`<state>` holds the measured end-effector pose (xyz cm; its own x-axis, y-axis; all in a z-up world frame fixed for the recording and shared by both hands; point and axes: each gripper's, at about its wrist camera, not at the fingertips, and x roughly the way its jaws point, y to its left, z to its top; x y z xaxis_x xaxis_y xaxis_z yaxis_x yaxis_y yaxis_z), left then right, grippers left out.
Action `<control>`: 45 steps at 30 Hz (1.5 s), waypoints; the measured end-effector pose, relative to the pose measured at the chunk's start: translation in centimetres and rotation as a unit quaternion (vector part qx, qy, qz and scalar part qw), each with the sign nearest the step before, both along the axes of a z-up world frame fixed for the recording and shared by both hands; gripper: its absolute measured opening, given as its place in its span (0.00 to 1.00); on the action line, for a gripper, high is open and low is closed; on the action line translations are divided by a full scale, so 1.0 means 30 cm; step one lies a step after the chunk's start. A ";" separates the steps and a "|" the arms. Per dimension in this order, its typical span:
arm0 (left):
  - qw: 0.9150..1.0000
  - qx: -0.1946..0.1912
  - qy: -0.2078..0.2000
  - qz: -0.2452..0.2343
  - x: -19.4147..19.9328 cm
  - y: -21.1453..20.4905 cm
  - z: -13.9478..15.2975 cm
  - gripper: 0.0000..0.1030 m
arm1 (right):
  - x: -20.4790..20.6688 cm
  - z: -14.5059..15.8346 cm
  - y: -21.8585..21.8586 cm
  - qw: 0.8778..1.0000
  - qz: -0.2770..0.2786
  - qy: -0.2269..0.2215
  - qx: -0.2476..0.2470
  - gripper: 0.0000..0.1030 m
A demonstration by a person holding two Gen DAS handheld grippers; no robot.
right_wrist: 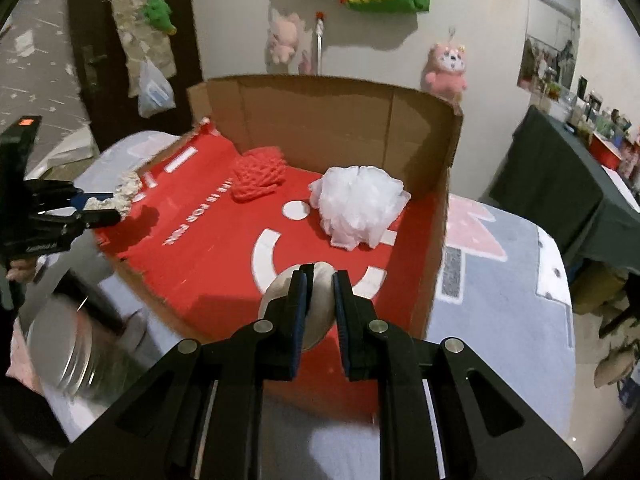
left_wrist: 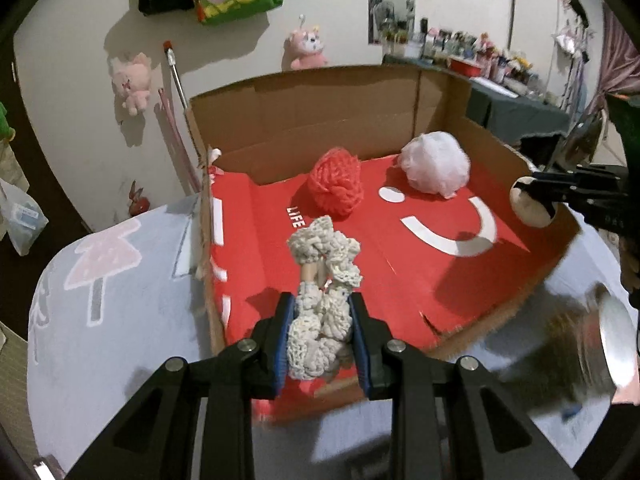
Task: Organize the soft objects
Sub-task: 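Lift both held items and carry them over the red box, then lower the scrunchie and puff into the box and open both grippers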
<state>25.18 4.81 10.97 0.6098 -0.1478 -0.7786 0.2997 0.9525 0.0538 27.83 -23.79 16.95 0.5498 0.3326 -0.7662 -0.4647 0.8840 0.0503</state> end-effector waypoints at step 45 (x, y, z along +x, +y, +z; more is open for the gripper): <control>0.995 0.067 0.067 0.034 0.275 -0.086 -0.147 0.56 | 0.254 -0.217 0.166 0.987 -0.040 0.092 -0.129 0.46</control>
<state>33.44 2.23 6.56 0.5036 0.0002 -0.8640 0.2475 0.9581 0.1445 35.44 -18.81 10.46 0.4103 0.0753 -0.9088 -0.3969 0.9120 -0.1036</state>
